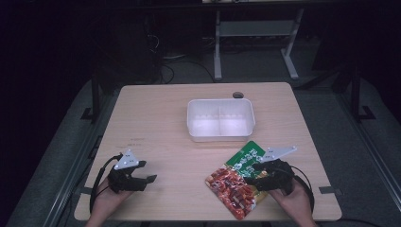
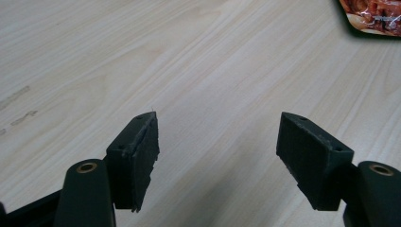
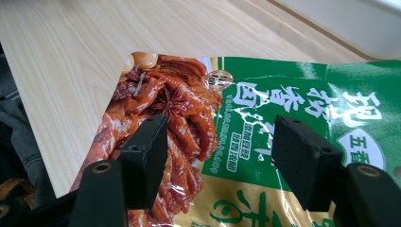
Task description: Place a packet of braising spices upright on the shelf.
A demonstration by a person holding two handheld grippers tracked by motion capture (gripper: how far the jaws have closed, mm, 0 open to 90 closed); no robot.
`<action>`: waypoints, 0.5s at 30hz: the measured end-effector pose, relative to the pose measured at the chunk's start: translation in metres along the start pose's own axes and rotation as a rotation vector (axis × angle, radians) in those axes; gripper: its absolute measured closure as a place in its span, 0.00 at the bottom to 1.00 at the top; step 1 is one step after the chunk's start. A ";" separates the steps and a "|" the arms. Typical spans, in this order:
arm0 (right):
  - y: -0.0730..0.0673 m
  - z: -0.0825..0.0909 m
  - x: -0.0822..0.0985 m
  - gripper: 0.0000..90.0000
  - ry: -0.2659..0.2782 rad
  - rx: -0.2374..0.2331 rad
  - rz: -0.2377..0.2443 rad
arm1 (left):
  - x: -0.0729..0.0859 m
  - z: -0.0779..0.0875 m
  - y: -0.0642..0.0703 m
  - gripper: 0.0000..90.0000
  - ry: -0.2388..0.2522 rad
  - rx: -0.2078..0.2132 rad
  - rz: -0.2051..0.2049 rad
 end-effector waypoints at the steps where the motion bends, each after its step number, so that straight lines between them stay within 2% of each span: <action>1: 0.000 0.000 0.000 0.40 0.000 0.000 0.000 | 0.000 -0.001 0.001 0.35 -0.003 0.006 0.001; 9: 0.006 0.004 0.002 0.40 0.006 0.011 -0.009 | -0.007 -0.003 0.011 0.45 -0.004 0.043 -0.008; 15: 0.015 0.009 0.005 0.40 0.016 0.027 -0.032 | -0.018 -0.011 0.022 0.57 -0.014 0.092 -0.026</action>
Point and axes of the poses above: each handheld gripper's, and its own axes: z roughly backward along the jaws, x roughly out of its underside, y roughly to its right, the point moved 4 cm from there along -z, roughly forward along the jaws, and after that the axes turned 14 degrees about x, right-handed, at the moved point
